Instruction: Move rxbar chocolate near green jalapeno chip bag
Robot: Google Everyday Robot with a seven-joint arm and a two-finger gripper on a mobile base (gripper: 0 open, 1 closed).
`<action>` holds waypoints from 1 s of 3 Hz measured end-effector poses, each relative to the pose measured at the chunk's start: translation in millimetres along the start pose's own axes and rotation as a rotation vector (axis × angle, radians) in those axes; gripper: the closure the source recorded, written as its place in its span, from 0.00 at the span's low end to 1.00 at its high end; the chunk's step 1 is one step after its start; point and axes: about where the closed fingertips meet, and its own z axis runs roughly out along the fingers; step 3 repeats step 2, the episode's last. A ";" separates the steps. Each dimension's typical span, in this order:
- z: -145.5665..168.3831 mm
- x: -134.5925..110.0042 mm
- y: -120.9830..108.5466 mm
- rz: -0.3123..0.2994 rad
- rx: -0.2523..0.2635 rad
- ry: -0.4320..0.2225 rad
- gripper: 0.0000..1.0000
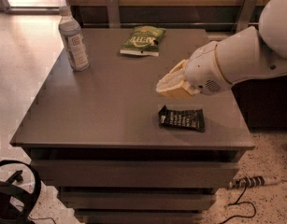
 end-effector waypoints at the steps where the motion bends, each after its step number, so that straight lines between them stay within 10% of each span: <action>1: 0.8 -1.7 1.0 -0.003 -0.002 0.000 0.13; 3: 1.6 -3.2 2.0 -0.006 -0.004 0.000 0.00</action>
Offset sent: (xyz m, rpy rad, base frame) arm -0.0006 0.0018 0.0003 -0.0009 -0.0006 0.0035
